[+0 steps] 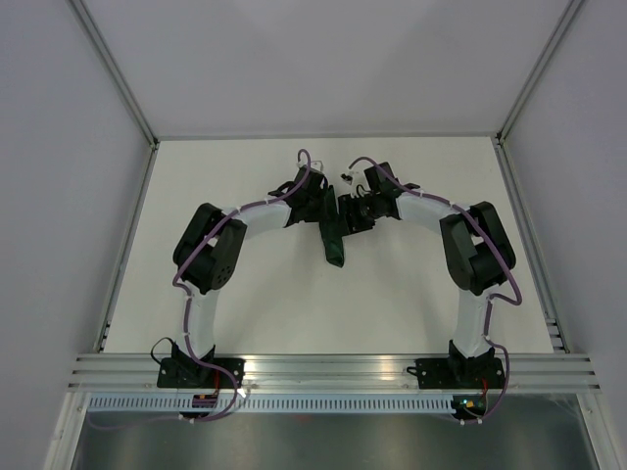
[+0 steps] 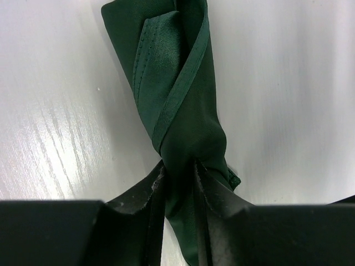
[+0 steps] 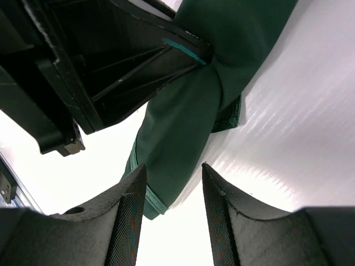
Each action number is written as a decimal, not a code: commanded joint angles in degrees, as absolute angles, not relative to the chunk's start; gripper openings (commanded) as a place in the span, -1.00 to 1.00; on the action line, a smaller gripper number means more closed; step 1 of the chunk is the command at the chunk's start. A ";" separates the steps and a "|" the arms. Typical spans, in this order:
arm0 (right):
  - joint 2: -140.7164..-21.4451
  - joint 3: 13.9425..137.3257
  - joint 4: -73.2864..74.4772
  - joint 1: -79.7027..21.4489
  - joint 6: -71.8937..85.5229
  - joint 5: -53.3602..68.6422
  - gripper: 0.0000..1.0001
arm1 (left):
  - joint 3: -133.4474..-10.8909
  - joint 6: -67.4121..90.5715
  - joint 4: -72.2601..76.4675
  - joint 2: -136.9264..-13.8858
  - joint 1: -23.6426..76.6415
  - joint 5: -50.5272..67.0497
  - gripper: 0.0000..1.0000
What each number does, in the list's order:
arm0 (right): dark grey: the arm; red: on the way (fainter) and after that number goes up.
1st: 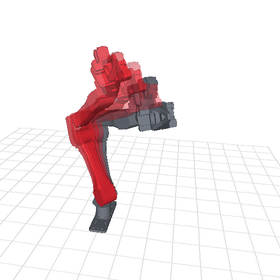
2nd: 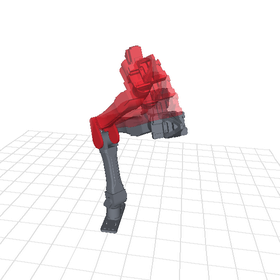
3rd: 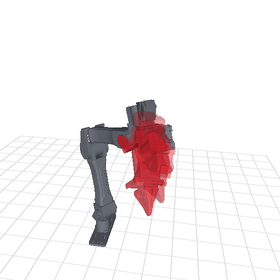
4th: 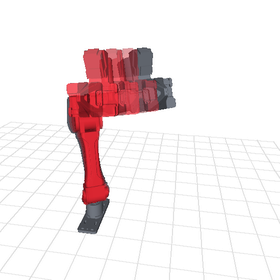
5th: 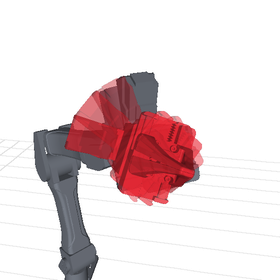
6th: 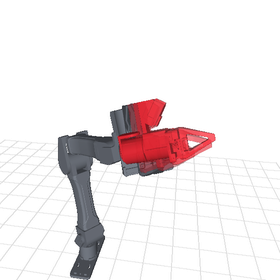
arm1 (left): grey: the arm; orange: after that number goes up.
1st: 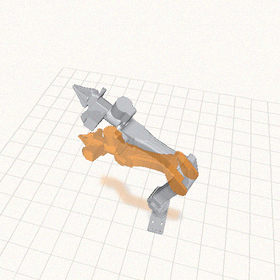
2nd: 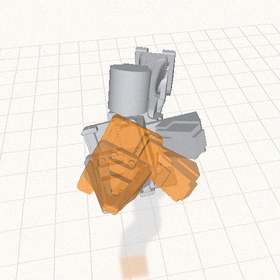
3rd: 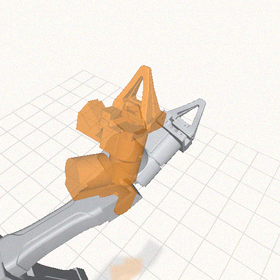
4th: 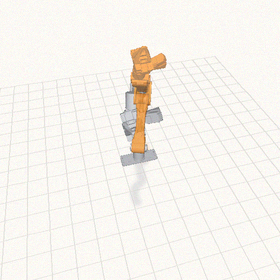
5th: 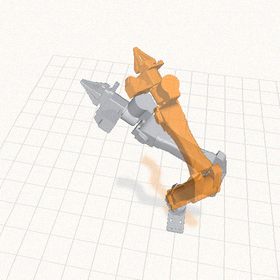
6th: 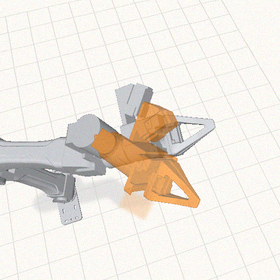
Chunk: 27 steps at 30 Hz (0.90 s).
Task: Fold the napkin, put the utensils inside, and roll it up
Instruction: Roll the napkin at the center of the board.
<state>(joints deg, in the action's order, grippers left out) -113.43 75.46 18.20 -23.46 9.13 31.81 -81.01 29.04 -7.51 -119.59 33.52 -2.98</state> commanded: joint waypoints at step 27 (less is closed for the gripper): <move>-113.03 76.37 19.16 -22.94 9.40 33.22 -0.05 | -82.36 23.64 -6.69 -114.79 33.66 -0.26 0.15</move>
